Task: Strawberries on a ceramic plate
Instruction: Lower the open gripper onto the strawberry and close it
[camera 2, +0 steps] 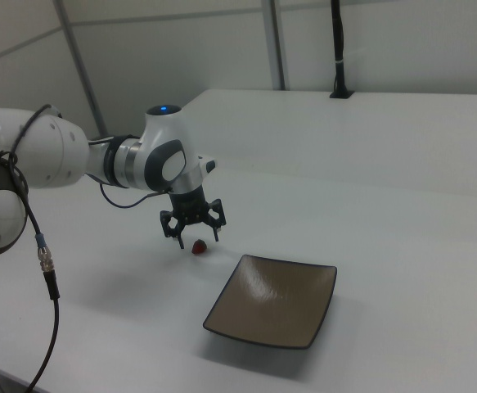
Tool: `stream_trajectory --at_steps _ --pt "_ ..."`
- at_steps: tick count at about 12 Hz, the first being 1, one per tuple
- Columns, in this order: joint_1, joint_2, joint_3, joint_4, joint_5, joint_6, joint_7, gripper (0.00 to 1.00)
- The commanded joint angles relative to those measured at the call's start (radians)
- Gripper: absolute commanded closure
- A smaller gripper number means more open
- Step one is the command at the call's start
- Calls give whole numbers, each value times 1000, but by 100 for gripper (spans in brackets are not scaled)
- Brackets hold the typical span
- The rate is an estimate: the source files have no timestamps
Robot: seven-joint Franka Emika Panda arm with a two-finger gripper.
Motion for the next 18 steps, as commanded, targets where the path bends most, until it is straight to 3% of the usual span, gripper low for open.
stream_trajectory --at_steps 1,2,4,5,6,13,18 --pt "9 13 -7 -22 -20 42 -17 26" --pt "9 13 -5 -22 -37 43 -17 34" --pt "9 13 -4 -22 -41 43 -19 72" --pt "9 13 -4 -20 -41 41 -19 87" --pt "9 13 -4 -19 -41 39 -17 95" --pt "3 -65 -4 20 -28 -52 33 95" --pt "-12 -249 -11 29 -23 -259 33 95"
